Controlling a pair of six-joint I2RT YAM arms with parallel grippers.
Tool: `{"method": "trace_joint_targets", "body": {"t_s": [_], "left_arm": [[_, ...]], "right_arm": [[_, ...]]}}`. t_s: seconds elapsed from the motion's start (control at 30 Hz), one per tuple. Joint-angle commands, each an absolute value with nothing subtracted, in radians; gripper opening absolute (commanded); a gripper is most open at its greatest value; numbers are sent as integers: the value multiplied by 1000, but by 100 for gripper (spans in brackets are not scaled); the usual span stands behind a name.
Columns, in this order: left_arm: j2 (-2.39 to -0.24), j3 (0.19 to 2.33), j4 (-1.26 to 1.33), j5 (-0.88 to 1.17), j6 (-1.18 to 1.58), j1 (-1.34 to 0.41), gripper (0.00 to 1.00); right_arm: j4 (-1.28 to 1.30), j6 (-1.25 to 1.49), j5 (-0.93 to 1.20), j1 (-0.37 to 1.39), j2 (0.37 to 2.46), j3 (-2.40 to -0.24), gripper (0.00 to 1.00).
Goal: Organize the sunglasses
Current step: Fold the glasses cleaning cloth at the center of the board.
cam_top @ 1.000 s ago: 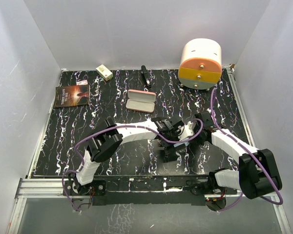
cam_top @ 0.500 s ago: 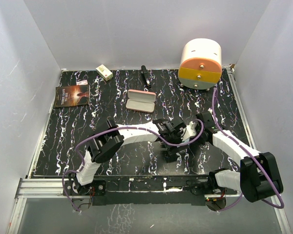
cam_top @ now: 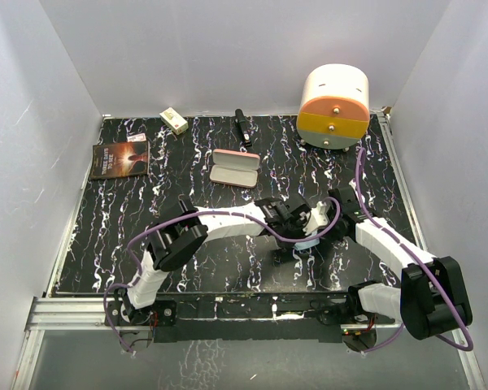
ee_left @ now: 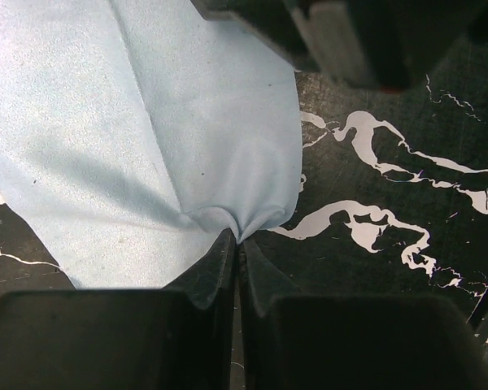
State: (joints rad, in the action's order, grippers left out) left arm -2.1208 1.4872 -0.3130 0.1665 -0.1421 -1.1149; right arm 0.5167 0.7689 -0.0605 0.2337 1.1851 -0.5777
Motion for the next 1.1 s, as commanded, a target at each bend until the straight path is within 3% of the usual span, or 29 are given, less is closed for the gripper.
{"method": "trace_joint_targets", "body": {"t_s": [0.0,0.43,0.73,1.07], "left_arm": [[-2339,1406,-515,214,-154,-1158,0],[-2171,1653,-676,169,-220,-1157,0],[-2039,1794,-774,338,-181,-1157,0],[-1942,1775,-754,483,-85,-1121,0]], "right_arm": [[472,769,-27,254,1184,-593,8],[626,750,-19,254,1071,-790,8],[723,748,22,255,975,-901,8],[847,743,-21,255,951,-1052,8]]}}
